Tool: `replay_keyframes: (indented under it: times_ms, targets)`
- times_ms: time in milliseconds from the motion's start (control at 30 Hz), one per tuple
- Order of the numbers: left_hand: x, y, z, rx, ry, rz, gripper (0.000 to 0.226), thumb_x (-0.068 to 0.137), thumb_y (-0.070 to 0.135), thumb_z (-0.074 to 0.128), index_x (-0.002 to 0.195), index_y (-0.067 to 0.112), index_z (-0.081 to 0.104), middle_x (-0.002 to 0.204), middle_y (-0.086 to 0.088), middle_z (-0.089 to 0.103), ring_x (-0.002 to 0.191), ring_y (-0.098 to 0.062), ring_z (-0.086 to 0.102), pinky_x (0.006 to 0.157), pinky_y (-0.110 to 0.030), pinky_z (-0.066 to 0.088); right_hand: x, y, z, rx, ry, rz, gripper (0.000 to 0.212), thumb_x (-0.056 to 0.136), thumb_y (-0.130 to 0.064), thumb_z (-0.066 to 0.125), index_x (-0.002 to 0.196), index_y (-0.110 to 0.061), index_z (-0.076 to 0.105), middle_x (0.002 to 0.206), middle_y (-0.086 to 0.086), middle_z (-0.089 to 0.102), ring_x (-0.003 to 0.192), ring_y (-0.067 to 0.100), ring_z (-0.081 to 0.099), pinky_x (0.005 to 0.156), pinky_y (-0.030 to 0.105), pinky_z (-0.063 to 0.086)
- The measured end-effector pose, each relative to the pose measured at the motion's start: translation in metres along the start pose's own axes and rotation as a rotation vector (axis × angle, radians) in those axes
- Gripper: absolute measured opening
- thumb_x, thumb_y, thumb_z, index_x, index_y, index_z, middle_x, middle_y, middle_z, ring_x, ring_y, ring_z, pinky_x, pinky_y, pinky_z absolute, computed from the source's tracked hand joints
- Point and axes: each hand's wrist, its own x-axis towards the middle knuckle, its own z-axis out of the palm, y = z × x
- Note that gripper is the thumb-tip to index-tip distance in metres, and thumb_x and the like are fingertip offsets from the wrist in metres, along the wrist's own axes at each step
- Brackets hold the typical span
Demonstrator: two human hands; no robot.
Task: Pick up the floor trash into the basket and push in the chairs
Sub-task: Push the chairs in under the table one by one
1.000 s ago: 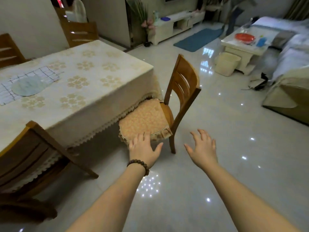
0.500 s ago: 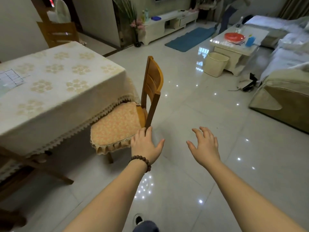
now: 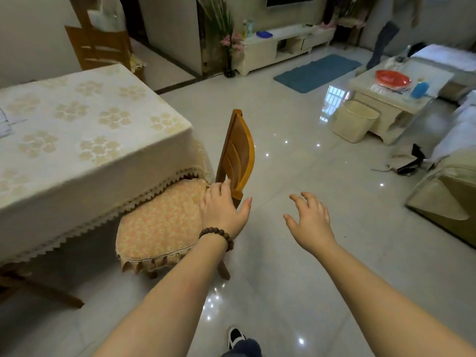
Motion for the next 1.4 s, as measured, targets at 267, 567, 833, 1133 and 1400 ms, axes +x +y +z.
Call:
replay_keyframes:
  times_ms: [267,567,833,1133,1400]
  targets:
    - [0.102,0.025,0.011,0.0,0.041,-0.083,0.076,0.083,0.062,0.048,0.143,0.018,0.032,0.143,-0.007,0.039,0.132,-0.027,0.034,0.108,-0.044,0.034,0.138,-0.014,-0.01,-0.013,0.008,-0.147,0.051,0.09,-0.036,0.052,0.138,-0.023,0.038,0.147,0.006,0.032,0.137,0.025,0.024,0.113,0.046,0.021]
    - [0.152,0.014,0.022,0.07,0.071,-0.29,0.074,0.085,0.063,0.046,0.144,0.021,0.03,0.15,-0.006,0.03,0.139,-0.027,0.023,0.114,-0.045,0.025,0.282,-0.034,0.003,-0.008,-0.093,-0.459,0.052,0.091,-0.036,0.053,0.139,-0.024,0.037,0.148,0.006,0.031,0.138,0.025,0.024,0.114,0.048,0.021]
    - [0.178,0.041,0.039,0.048,0.084,-0.626,0.076,0.082,0.07,0.043,0.14,0.021,0.037,0.14,-0.007,0.042,0.129,-0.028,0.036,0.109,-0.044,0.032,0.386,-0.044,0.02,-0.039,-0.372,-1.016,0.058,0.088,-0.05,0.051,0.139,-0.026,0.037,0.152,0.002,0.027,0.143,0.023,0.013,0.115,0.045,0.013]
    - [0.176,0.111,0.066,0.146,-0.125,-0.861,0.091,0.074,0.081,0.042,0.145,0.027,0.028,0.141,-0.003,0.044,0.124,-0.026,0.044,0.099,-0.042,0.038,0.447,-0.054,0.025,-0.319,-0.529,-1.535,0.102,0.059,-0.085,0.053,0.143,-0.036,0.023,0.157,0.0,0.011,0.145,0.022,-0.001,0.115,0.052,-0.002]
    - [0.169,0.11,0.102,0.432,-0.12,-0.86,0.06,0.084,0.056,0.056,0.132,0.025,0.038,0.122,-0.001,0.056,0.109,-0.024,0.052,0.087,-0.038,0.04,0.448,-0.063,0.054,-0.561,-0.467,-1.699,0.077,0.072,-0.059,0.065,0.138,-0.031,0.035,0.147,0.001,0.037,0.138,0.025,0.027,0.114,0.053,0.007]
